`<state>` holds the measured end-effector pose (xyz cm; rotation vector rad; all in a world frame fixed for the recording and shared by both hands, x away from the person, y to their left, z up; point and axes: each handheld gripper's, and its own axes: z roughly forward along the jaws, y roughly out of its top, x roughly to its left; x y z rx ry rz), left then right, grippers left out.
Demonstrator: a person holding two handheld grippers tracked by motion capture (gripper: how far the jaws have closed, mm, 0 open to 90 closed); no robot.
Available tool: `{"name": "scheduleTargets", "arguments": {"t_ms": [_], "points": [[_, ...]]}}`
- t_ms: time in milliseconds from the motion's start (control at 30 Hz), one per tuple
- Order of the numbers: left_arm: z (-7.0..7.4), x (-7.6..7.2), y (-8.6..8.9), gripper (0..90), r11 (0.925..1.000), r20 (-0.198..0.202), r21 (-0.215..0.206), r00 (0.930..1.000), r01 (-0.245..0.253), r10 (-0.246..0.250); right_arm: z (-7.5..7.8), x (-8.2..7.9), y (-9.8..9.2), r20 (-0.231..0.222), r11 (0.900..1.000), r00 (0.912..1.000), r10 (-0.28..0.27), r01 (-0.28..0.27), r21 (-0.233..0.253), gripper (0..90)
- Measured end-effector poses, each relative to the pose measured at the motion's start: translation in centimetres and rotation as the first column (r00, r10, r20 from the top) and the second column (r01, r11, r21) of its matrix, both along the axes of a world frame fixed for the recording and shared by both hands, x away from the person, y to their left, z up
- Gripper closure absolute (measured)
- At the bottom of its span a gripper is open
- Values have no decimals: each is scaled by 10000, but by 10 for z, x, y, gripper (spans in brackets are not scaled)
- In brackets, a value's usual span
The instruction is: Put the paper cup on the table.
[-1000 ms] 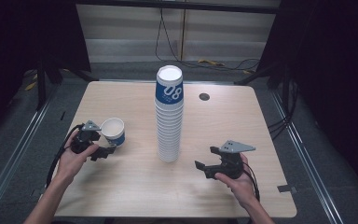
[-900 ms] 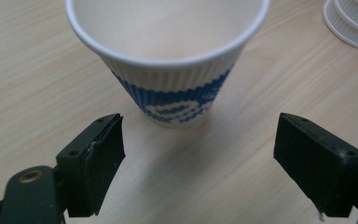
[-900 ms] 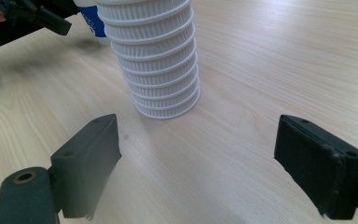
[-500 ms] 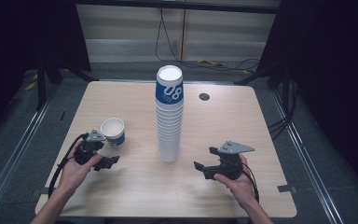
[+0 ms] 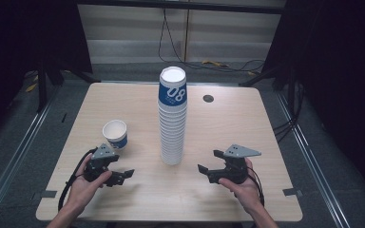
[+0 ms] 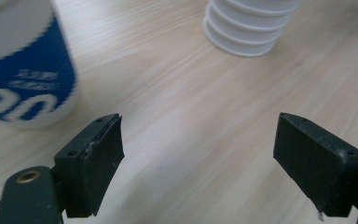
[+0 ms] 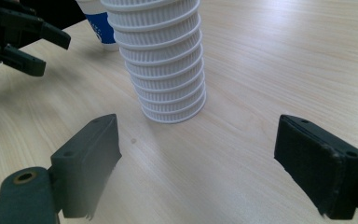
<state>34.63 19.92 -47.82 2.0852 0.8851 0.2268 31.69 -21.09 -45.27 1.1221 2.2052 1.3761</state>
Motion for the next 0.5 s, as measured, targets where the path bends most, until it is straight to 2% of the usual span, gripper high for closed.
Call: {"name": "scheduleTargets", "arguments": {"t_ms": [100, 167, 267, 367, 433, 500], "points": [[-1, -5, -9, 159, 9998, 224, -148, 9997, 129, -126, 0, 0, 0, 26, 10000, 10000, -29, 29, 74, 143], [-2, -8, -15, 159, 9989, 698, -392, 9973, 266, -238, 0, -1, 0, 24, 9999, 10000, -28, 28, 115, 143], [-1, -10, -20, 158, 9938, 466, -1062, 9985, 339, -291, -1, -1, 0, 71, 9999, 10000, -10, 9, 134, 144], [-2, -14, -25, 158, 9944, 632, -990, 9975, 380, -319, -2, -3, 1, 69, 9999, 10000, -38, 37, 158, 144], [-4, -16, -28, 158, 9936, 663, -1068, 9974, 354, -285, -3, -4, 1, 65, 9999, 10000, -75, 75, 133, 144], [-8, -19, -32, 158, 9912, 914, -1279, 9956, 332, -216, -6, -5, 2, 41, 9999, 9999, -116, 116, 115, 145]]}}
